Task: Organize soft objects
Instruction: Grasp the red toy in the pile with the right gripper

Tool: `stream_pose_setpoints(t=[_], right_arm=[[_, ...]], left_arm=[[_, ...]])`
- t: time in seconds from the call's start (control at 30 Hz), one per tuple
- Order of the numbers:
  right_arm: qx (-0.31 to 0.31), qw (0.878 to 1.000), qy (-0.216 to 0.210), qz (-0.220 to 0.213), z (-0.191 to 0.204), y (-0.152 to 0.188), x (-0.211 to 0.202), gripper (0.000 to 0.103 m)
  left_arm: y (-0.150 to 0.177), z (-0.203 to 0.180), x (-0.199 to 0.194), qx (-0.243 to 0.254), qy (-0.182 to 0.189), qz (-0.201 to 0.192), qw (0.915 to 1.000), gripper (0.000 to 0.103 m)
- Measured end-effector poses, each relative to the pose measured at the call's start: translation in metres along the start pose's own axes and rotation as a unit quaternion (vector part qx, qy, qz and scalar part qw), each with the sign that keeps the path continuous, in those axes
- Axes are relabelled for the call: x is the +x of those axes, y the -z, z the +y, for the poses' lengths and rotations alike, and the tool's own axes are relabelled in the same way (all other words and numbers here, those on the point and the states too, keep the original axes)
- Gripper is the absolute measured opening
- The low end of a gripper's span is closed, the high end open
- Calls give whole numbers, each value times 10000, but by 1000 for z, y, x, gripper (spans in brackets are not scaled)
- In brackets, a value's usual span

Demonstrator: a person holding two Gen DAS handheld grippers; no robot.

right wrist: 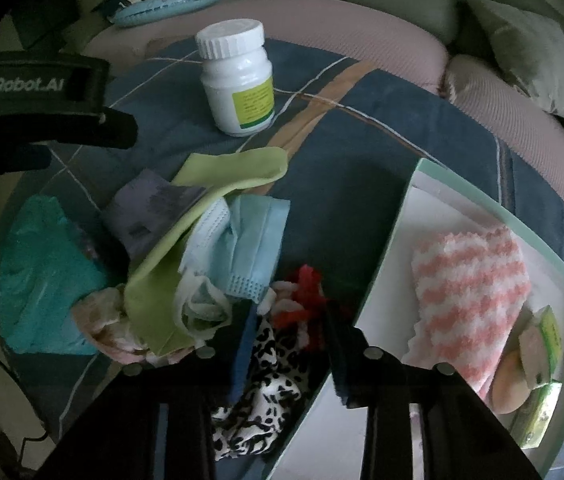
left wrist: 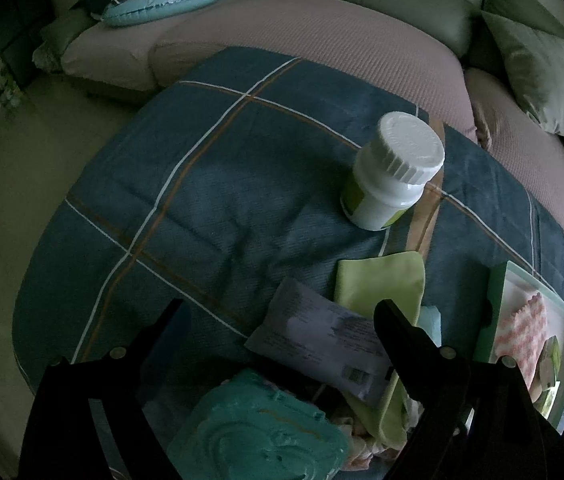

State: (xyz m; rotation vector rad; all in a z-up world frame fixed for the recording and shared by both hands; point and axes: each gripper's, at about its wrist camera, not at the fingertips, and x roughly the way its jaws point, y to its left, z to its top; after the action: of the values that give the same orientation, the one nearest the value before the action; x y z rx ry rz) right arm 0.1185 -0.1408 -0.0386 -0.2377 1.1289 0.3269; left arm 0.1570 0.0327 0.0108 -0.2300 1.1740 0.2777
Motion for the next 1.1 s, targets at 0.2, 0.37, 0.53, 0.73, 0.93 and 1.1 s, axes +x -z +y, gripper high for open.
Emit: stream_pose_setpoints(t=[0.2, 0.37, 0.53, 0.73, 0.93, 1.1], right_arm=[[210, 9996, -166, -48, -11, 0, -3, 19], [310, 9990, -303, -123, -13, -1, -11, 18], [466, 9974, -469, -269, -17, -2, -20, 16], [554, 9965, -550, -292, -21, -2, -21, 16], [669, 9946, -650, -459, -28, -3, -33, 15], [725, 9936, -688, -522, -31, -3, -38, 15]], left_arm=[[0, 1, -1, -13, -4, -36, 10000, 93], [0, 2, -2, -39, 10, -62, 10000, 93], [-1, 3, -4, -69, 24, -80, 9999, 93], [-2, 1, -5, -40, 31, -100, 9999, 93], [-3, 2, -6, -41, 33, -121, 9999, 93], [-3, -1, -8, -28, 32, -145, 9999, 93]])
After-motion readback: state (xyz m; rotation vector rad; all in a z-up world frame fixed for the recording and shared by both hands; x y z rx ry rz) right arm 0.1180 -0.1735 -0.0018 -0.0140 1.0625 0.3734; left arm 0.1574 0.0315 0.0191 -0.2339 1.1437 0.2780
